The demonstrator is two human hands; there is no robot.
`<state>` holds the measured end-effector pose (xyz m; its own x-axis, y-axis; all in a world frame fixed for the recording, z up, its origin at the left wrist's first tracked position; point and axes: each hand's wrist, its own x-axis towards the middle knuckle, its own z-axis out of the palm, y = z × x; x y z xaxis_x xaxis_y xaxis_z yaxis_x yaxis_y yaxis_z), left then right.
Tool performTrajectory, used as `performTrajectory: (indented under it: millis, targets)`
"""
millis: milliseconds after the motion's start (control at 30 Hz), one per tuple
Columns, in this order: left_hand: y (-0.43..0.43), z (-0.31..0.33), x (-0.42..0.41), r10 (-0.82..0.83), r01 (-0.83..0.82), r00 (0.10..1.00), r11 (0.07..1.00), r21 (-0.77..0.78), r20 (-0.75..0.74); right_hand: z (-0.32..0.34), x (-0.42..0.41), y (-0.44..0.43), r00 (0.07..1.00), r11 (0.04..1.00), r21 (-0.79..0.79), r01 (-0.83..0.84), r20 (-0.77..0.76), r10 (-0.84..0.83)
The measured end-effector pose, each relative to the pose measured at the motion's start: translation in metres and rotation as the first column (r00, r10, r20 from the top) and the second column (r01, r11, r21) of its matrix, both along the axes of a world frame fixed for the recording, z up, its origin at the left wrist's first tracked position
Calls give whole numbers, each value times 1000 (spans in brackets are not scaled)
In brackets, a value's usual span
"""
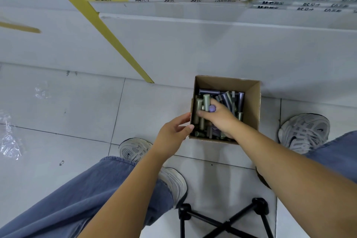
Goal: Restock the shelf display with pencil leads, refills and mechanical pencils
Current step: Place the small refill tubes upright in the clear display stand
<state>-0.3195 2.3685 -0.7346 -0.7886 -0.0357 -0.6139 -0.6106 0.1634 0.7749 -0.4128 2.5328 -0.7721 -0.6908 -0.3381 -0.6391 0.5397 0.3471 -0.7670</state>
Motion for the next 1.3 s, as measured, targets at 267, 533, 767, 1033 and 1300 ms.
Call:
performTrajectory:
  millis: [267,533,767,1033,1300]
  targets:
    - [26,64,-21,-49,38,985,997,-68,-167,90,-8,32,992,969,-239,67,-88,-90]
    - [51,172,-31,-77,156,969,925,345,-233,203,16,36,945,937,-348,39,-292,-148]
    - [53,267,-22,2,58,914,989,136,-406,310,23,55,798,969,-224,-104,-601,-53]
    - [65,377,-8,56,22,778,993,116,-626,395,44,72,668,957,-127,-261,-740,84]
    - [74,428,-17,38,121,730,975,184,-683,447,39,68,578,964,-36,-264,-806,128]
